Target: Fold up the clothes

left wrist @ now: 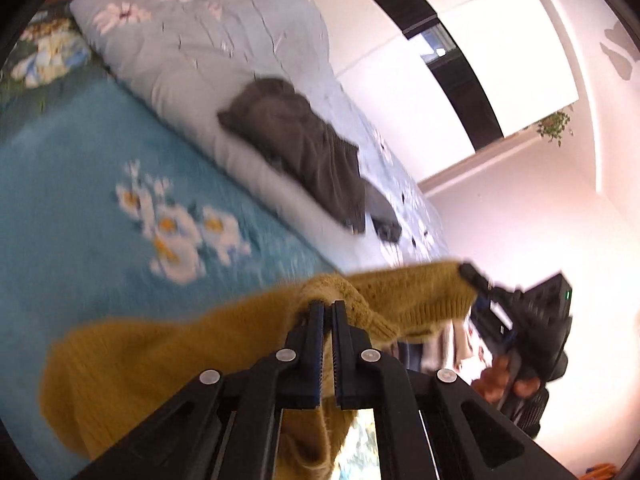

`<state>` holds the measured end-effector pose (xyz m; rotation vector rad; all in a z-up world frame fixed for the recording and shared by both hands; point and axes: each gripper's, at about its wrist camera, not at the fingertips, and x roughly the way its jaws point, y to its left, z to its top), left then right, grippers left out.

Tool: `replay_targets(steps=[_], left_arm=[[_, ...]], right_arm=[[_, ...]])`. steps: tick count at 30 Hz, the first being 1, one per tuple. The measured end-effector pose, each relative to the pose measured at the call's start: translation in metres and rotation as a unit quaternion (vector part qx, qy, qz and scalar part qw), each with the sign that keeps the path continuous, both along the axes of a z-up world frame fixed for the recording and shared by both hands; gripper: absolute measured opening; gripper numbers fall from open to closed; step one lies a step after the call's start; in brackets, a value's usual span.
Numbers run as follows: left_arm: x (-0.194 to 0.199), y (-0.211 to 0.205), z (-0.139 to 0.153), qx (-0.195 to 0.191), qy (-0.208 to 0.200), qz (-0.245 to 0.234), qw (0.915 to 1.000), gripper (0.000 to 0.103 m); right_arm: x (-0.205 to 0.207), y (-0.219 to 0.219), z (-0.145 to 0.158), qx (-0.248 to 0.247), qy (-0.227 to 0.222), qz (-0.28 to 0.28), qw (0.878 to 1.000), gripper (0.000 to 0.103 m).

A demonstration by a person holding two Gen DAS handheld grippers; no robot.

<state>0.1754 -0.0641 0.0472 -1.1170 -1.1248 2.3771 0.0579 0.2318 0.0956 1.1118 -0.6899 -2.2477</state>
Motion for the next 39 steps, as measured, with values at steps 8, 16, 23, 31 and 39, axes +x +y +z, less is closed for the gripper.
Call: replay_targets(steps=[8, 16, 23, 31, 39], left_arm=[[-0.109, -0.062, 0.021, -0.059, 0.037, 0.034, 0.9970, 0.004], [-0.184, -0.125, -0.023, -0.095, -0.018, 0.087, 0.9915, 0.004], [-0.195, -0.135, -0.100, -0.071, -0.105, 0.080, 0.9888, 0.005], [-0.152, -0.132, -0.120, -0.033, -0.129, 0.057, 0.9894, 0.032], [-0.044, -0.127, -0.113, -0.065, -0.122, 0.063, 0.9884, 0.052]], right_arm=[[-0.067, -0.021, -0.003, 0.010, -0.018, -0.010, 1.000, 0.010], [-0.148, -0.066, -0.027, 0.033, -0.037, -0.031, 0.998, 0.010], [-0.184, -0.107, -0.093, 0.099, -0.092, -0.022, 0.991, 0.010], [-0.187, -0.122, -0.117, 0.133, -0.114, 0.006, 0.985, 0.014], [-0.142, -0.119, -0.080, 0.141, -0.065, 0.077, 0.985, 0.046]])
